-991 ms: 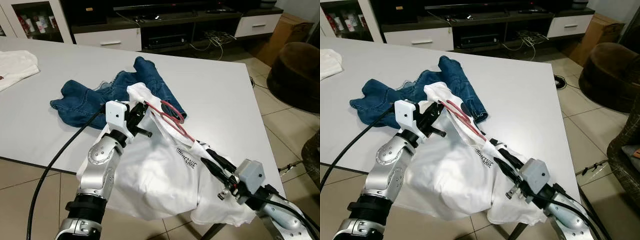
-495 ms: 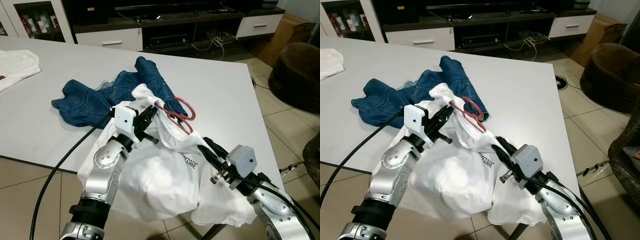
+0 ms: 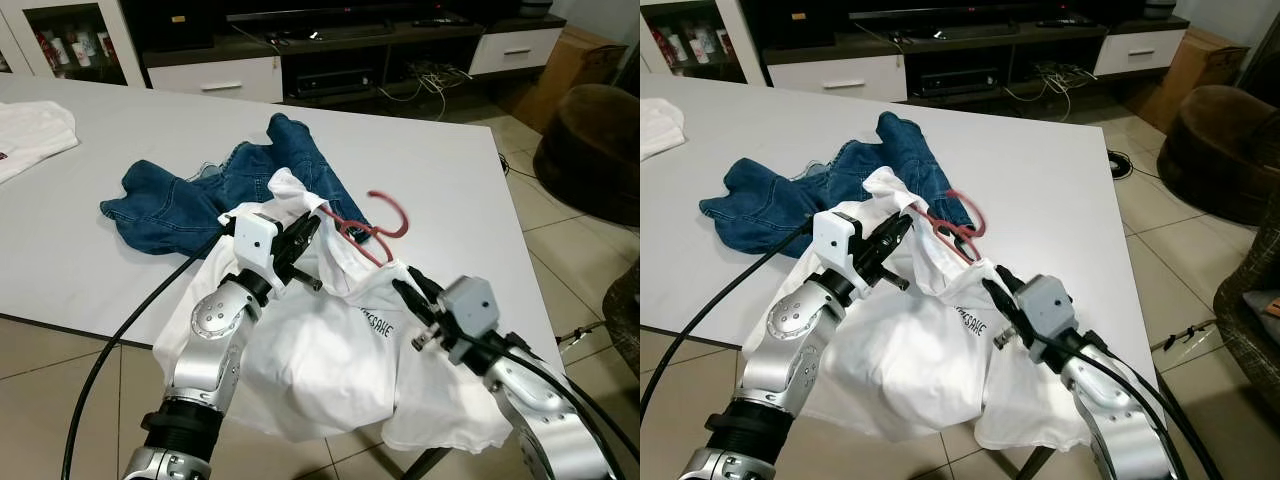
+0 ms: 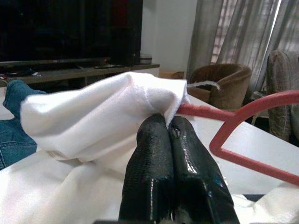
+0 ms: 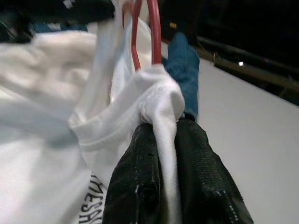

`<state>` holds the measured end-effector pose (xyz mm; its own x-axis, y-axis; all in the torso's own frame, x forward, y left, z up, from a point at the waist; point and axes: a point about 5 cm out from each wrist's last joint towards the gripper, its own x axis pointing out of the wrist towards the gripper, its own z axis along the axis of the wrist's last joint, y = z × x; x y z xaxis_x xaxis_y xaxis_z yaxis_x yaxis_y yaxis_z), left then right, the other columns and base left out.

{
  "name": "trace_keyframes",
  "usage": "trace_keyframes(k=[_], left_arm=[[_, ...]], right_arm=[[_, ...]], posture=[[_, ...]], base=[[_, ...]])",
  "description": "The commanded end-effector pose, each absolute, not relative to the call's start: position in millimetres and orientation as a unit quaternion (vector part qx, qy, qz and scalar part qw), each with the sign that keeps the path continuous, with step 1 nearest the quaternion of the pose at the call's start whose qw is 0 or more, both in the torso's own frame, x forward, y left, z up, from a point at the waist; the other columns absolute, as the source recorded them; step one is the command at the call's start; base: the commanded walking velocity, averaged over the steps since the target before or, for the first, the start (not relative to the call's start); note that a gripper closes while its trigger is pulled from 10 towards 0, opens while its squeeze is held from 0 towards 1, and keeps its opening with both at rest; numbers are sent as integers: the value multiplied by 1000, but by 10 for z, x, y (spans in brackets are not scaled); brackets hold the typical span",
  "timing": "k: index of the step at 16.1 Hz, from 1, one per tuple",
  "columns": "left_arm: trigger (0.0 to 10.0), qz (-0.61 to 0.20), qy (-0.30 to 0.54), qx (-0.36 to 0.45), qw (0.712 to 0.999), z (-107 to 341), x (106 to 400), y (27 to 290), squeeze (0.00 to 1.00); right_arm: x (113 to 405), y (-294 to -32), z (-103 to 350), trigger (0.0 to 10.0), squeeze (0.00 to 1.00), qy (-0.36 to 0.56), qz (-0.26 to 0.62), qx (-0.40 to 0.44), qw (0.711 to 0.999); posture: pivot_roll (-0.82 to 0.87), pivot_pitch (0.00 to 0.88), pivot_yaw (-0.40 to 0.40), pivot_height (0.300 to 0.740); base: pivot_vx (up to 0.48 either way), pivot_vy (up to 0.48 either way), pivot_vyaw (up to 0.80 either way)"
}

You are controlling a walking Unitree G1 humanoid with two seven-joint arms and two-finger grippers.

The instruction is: Hang hanger

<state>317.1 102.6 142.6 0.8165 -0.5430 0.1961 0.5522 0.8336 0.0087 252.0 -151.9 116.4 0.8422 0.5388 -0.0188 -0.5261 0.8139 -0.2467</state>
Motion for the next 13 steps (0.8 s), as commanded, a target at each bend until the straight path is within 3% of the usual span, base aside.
trace_keyframes(k=[1,6,9,13], left_arm=[[0,-294,-108,-21,950,1471,3150,995,0],[0,-289,-107,-22,951,1462,3146,994,0],[0,-288,-108,-23,951,1463,3150,989,0],[0,-289,-109,-24,951,1466,3149,988,0]], right_arm=[[2580,-1521,1165,10000,0,-17,267,-119,956],[2725,-1553,1222,10000,0,-18,226,-93,970],[2789,-1567,1237,10000,0,-15,208,-90,974],[2798,-1609,1236,10000,0,-14,196,-89,977]], posture=[[10,41,10,740],[17,35,4,740],[17,32,3,740],[17,32,3,740]], base=[[0,0,0],[0,0,0],[0,0,783],[0,0,0]])
